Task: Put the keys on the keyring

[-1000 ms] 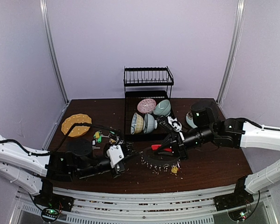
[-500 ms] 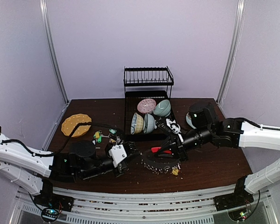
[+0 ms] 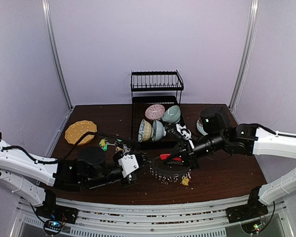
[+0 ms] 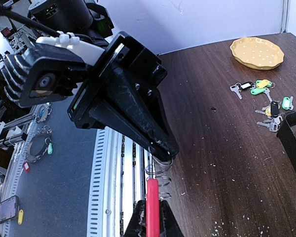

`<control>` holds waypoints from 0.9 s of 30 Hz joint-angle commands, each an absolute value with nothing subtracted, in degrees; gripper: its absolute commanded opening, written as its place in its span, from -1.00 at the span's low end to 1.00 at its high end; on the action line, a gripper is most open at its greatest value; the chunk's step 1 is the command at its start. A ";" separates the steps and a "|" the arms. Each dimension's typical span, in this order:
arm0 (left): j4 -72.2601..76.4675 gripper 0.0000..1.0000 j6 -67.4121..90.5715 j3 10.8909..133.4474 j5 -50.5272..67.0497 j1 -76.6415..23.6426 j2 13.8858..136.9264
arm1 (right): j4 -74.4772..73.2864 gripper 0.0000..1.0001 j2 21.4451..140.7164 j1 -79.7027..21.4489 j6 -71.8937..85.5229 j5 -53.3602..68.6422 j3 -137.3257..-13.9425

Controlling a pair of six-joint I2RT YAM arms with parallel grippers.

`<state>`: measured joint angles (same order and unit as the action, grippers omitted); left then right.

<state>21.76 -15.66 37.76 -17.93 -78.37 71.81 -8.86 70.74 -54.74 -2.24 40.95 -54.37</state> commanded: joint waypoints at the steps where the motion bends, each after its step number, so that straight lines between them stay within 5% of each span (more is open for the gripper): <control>1: 23.33 -1.00 -16.46 39.26 -16.75 -78.39 70.94 | -9.23 -1.00 70.50 -55.19 -2.81 41.63 -56.02; 17: 23.70 -1.00 -14.77 35.50 -14.70 -78.40 65.53 | -12.09 -1.00 71.96 -53.81 -3.00 38.43 -54.80; 23: 22.54 -1.00 -14.14 37.58 -15.06 -78.40 67.04 | -12.11 -0.20 72.68 -53.79 -3.85 37.35 -55.88; 27: 18.05 -1.00 -12.96 40.35 -16.26 -78.40 68.16 | -10.18 -0.17 70.73 -53.99 -2.27 33.28 -56.99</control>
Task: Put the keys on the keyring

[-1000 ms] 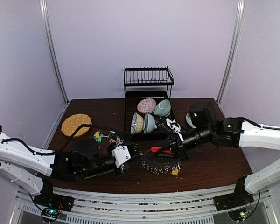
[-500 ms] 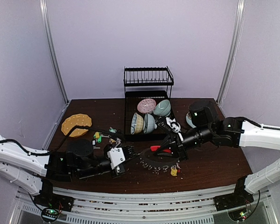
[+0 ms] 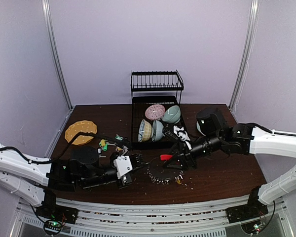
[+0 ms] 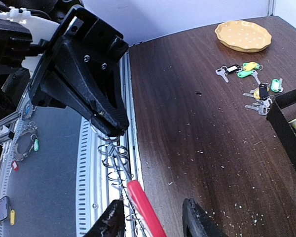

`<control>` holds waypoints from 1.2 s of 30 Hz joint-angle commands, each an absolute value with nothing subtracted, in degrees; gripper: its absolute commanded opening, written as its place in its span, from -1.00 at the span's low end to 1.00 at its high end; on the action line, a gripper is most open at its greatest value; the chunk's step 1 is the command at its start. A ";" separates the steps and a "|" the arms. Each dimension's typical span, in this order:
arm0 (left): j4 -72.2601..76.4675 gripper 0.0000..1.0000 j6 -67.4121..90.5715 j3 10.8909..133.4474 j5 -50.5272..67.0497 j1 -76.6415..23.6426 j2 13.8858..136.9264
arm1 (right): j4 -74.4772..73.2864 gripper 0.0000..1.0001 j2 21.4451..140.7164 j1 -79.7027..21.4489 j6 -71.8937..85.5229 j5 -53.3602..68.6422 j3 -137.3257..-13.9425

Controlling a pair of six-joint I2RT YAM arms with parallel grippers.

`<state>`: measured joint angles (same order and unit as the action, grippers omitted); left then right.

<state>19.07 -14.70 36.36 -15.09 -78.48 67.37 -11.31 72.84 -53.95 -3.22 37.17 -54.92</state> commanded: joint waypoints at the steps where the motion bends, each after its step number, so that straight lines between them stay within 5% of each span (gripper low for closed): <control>1: 17.42 -1.00 -12.54 40.75 -16.26 -78.40 68.30 | -8.84 -0.17 70.20 -54.29 -1.83 32.74 -57.13; 6: 14.83 -1.00 -8.50 43.07 -16.32 -78.39 68.94 | -0.45 -0.16 66.64 -55.47 -1.57 32.04 -55.59; 16: 10.52 -1.00 -1.48 46.17 -13.09 -78.40 69.45 | 11.82 -0.63 65.34 -60.62 -4.86 34.46 -49.46; 33: 10.11 -1.00 -3.43 47.24 -11.31 -78.39 68.82 | 7.80 -0.56 71.09 -60.49 -7.23 35.71 -51.45; 36: 10.20 -1.00 -3.77 47.20 -10.57 -78.40 69.07 | 7.98 -0.76 71.03 -60.51 -7.23 35.15 -51.68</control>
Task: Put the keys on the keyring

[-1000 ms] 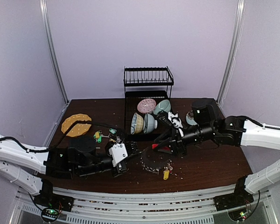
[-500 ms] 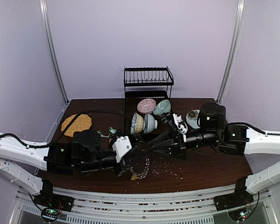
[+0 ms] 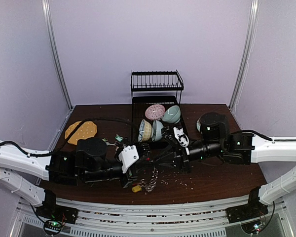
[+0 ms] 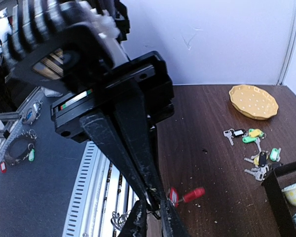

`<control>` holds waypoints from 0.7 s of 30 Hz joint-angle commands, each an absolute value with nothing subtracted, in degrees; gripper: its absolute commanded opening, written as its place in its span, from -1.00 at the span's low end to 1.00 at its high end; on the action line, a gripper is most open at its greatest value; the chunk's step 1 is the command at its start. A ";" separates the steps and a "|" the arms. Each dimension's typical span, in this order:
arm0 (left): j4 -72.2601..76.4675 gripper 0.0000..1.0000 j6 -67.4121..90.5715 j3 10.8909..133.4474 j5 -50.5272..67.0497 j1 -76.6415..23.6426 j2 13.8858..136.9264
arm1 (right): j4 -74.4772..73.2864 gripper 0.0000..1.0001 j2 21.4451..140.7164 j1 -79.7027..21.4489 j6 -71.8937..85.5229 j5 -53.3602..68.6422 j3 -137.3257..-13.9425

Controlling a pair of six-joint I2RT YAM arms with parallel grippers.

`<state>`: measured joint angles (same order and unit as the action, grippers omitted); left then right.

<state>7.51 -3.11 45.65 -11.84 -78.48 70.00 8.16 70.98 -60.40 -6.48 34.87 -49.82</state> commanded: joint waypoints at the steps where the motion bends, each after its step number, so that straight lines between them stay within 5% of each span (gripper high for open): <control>1: 10.20 -1.00 -3.81 47.20 -10.43 -78.40 69.08 | 8.00 -0.82 70.92 -60.55 -7.30 34.96 -51.62; 21: 11.16 -1.00 -4.37 45.97 -9.64 -78.40 67.65 | 5.49 -0.71 71.44 -60.54 -8.26 34.50 -52.37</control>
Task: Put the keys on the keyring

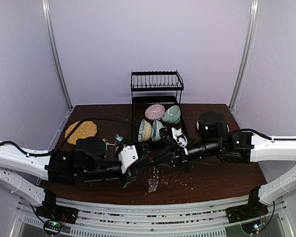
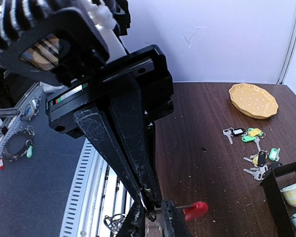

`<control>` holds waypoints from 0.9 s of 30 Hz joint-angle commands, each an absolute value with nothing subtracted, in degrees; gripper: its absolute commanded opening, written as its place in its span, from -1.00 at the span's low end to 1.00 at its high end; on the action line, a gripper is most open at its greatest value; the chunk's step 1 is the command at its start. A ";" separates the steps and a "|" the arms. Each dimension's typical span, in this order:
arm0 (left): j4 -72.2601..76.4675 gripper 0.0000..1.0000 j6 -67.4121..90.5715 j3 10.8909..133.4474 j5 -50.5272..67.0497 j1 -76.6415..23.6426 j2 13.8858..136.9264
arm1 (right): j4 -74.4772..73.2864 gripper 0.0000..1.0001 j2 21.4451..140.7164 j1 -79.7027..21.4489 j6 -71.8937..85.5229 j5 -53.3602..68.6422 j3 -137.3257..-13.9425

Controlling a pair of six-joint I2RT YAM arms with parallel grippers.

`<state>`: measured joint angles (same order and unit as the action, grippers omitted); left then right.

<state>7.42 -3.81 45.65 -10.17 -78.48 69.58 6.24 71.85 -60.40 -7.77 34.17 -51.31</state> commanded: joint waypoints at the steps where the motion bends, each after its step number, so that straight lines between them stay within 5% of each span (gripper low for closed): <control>1: 11.16 -1.00 -4.39 45.88 -9.69 -78.40 67.67 | 5.53 -0.81 71.27 -60.51 -8.16 34.60 -52.38; 3: 11.16 -1.00 -4.39 45.80 -9.69 -78.40 67.55 | 5.39 -1.00 71.28 -60.47 -8.06 35.36 -52.44; 10: 11.99 -0.99 -2.94 45.33 -6.90 -78.39 66.59 | 5.71 -1.00 69.84 -60.30 -7.35 38.81 -52.33; 11: 11.96 -0.56 -2.63 45.43 -4.46 -78.39 66.21 | 6.72 -1.00 68.98 -59.99 -6.89 40.06 -51.85; 12: 12.00 -0.36 -2.34 45.39 -1.39 -78.40 65.88 | 8.20 -1.00 68.12 -59.62 -6.12 41.75 -51.26; 14: 12.64 -0.20 -2.07 44.49 3.09 -78.40 64.87 | 11.47 -1.00 66.28 -58.96 -4.11 45.43 -50.05; 21: 18.17 -0.07 -3.68 38.24 1.20 -78.39 58.70 | 16.89 -1.00 63.65 -58.73 -0.42 55.44 -49.65; 27: 21.32 -0.07 -4.52 34.84 -2.95 -78.39 56.70 | 2.46 -1.00 63.89 -58.73 -8.82 57.42 -55.78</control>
